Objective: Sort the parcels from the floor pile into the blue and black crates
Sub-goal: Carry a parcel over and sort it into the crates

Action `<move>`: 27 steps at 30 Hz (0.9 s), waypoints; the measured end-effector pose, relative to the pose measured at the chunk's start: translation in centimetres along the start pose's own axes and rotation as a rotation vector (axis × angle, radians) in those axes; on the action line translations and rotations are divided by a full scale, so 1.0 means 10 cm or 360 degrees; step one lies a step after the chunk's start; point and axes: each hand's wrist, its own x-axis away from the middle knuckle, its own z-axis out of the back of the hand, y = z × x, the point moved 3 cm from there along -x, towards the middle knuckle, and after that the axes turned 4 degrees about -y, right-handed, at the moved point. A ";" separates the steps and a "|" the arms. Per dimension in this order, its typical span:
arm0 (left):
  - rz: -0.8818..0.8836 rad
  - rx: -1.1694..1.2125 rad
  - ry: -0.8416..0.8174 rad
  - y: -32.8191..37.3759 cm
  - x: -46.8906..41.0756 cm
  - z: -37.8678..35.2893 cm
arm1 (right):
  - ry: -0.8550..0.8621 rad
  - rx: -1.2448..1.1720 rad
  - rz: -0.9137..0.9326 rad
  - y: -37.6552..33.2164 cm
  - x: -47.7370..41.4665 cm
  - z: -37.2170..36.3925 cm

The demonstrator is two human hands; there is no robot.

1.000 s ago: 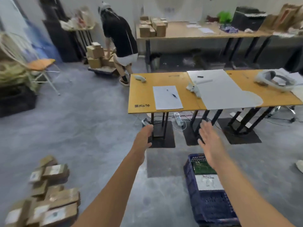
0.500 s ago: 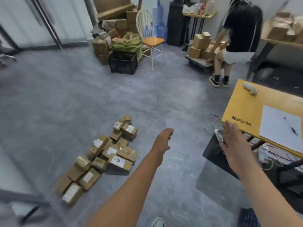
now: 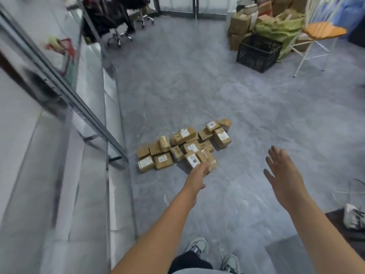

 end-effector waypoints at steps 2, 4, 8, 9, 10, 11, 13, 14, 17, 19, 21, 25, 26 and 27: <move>0.0019 0.0037 0.0102 -0.12 0.11 0.07 | -0.0117 0.0006 -0.0049 0.06 -0.03 -0.08; 0.0027 0.0061 0.0194 -0.23 0.19 0.13 | -0.0188 0.0032 -0.0079 0.11 -0.07 -0.14; 0.0077 0.0069 0.0327 -0.44 0.24 0.22 | -0.0290 0.0087 -0.0153 0.27 -0.16 -0.24; 0.0091 0.0074 0.0347 -0.47 0.24 0.25 | -0.0304 0.0104 -0.0165 0.30 -0.19 -0.26; 0.0100 0.0083 0.0361 -0.49 0.22 0.27 | -0.0312 0.0127 -0.0176 0.32 -0.21 -0.28; 0.0105 0.0094 0.0372 -0.49 0.21 0.31 | -0.0316 0.0148 -0.0185 0.35 -0.24 -0.31; 0.0104 0.0114 0.0391 -0.46 0.14 0.41 | -0.0341 0.0159 -0.0240 0.40 -0.31 -0.41; 0.0097 0.0122 0.0400 -0.43 0.09 0.47 | -0.0347 0.0165 -0.0279 0.42 -0.36 -0.47; 0.0102 0.0137 0.0411 -0.34 -0.13 0.71 | -0.0310 0.0226 -0.0363 0.53 -0.56 -0.64; 0.0112 0.0147 0.0411 -0.28 -0.31 0.91 | -0.0261 0.0251 -0.0406 0.59 -0.70 -0.79; 0.0111 0.0139 0.0394 -0.20 -0.50 1.12 | -0.0235 0.0241 -0.0426 0.66 -0.86 -0.95; 0.0142 0.0123 0.0342 -0.02 -0.87 1.49 | -0.0197 0.0230 -0.0479 0.75 -1.18 -1.30; 0.0153 0.0105 0.0314 0.02 -0.96 1.57 | -0.0172 0.0228 -0.0485 0.76 -1.25 -1.37; 0.0163 0.0084 0.0282 0.07 -1.07 1.63 | -0.0139 0.0225 -0.0488 0.76 -1.31 -1.43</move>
